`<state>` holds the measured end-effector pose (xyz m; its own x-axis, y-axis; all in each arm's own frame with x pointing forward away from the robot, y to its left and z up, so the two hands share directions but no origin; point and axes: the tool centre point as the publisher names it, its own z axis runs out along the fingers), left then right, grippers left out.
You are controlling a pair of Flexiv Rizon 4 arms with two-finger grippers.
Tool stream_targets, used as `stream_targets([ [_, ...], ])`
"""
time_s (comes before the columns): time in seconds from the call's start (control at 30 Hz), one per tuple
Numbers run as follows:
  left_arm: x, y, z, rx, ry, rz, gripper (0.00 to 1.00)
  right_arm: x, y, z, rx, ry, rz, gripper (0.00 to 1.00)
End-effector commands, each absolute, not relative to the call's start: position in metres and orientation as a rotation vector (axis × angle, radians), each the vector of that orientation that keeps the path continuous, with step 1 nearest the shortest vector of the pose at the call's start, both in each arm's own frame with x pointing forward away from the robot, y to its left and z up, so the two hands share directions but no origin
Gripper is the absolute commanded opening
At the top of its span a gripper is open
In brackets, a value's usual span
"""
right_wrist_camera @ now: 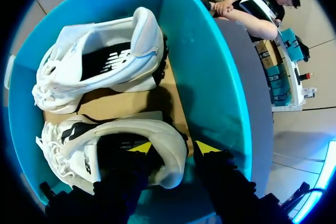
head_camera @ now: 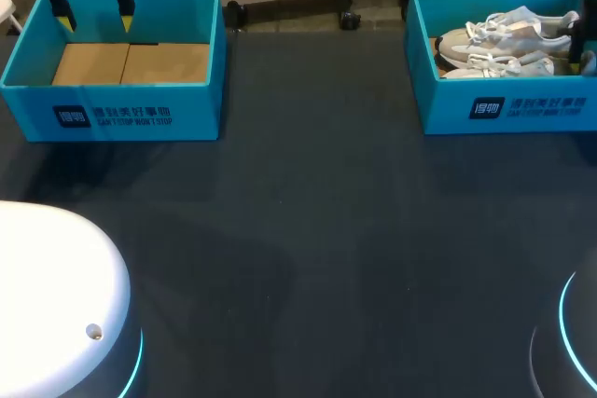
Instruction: Take the shoe out of the shoebox, open the shoe tongue, remove and reinsert the insole, then place the shoe into the shoebox
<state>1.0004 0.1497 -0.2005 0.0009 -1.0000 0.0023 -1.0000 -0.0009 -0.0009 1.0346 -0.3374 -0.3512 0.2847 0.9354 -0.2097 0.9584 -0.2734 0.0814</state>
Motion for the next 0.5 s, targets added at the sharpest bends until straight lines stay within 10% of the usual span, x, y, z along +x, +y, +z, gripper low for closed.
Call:
stream_targets([
  [0.03,1.0,0.15,-0.2,2.222,-2.22,0.002,1.0,1.037,-0.341,-0.361,2.349,1.763,-0.185,0.47],
  [0.5,1.0,0.15,-0.2,2.222,-2.22,0.002,1.0,1.041,-0.342,-0.377,2.334,1.777,-0.214,0.38],
])
